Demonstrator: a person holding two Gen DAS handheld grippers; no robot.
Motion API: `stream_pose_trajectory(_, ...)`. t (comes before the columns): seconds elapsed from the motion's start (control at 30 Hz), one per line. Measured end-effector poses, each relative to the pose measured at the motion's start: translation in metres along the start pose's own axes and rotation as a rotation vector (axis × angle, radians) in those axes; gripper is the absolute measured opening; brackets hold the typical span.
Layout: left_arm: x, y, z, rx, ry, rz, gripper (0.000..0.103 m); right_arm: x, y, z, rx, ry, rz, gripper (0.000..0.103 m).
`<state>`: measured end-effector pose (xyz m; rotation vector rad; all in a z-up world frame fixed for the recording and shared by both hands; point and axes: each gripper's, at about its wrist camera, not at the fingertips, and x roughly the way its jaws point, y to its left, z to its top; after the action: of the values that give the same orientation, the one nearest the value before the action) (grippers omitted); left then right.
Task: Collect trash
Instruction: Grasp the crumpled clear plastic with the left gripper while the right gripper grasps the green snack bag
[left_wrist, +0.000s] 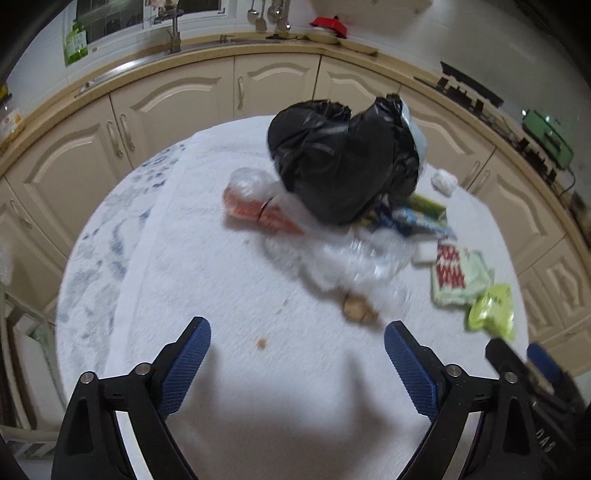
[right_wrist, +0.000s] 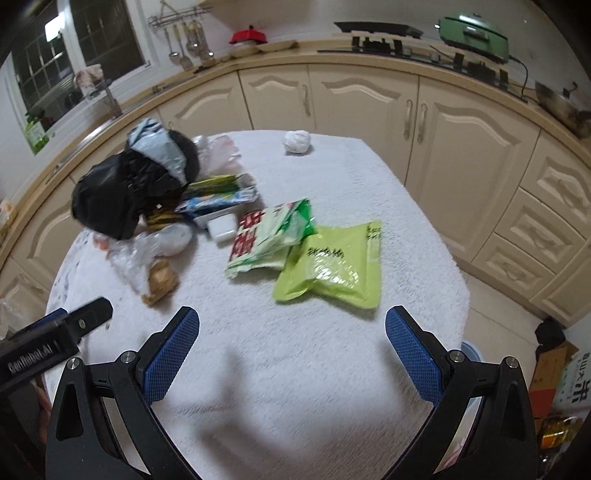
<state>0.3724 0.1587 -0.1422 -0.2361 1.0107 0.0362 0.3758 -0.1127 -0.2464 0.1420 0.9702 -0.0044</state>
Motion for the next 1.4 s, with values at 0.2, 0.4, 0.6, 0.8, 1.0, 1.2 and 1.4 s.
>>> stream_pose_trajectory(0.2, 0.035, 0.001, 0.044, -0.116, 0.048, -0.054, 0.094, 0.012, -0.022, 0.018, 0.052, 0.010, -0.052, 0.102)
stream_pose_trajectory(0.4, 0.076, 0.012, 0.055, -0.163, 0.169, -0.120, 0.033, 0.022, -0.037, 0.026, 0.091, 0.031, -0.064, 0.102)
stream_pose_trajectory(0.6, 0.059, 0.027, 0.042, -0.091, 0.162, -0.122, 0.023, 0.028, -0.042, 0.027, 0.074, 0.043, -0.079, 0.102)
stream_pose_trajectory(0.8, 0.033, 0.033, 0.022, 0.067, 0.140, -0.077, 0.026, 0.036, -0.036, 0.030, 0.034, 0.052, -0.061, 0.102)
stream_pose_trajectory(1.0, 0.054, 0.051, 0.013, 0.012, 0.128, 0.069, 0.071, 0.062, -0.029, 0.036, 0.020, 0.096, -0.095, 0.102)
stream_pose_trajectory(1.2, 0.063, 0.055, 0.012, -0.019, 0.065, 0.141, 0.027, 0.057, -0.027, 0.034, -0.010, 0.049, -0.160, 0.040)
stream_pose_trajectory(1.4, 0.059, 0.068, 0.008, -0.032, 0.069, 0.095, 0.021, 0.044, -0.040, 0.029, 0.053, 0.058, -0.045, 0.017)
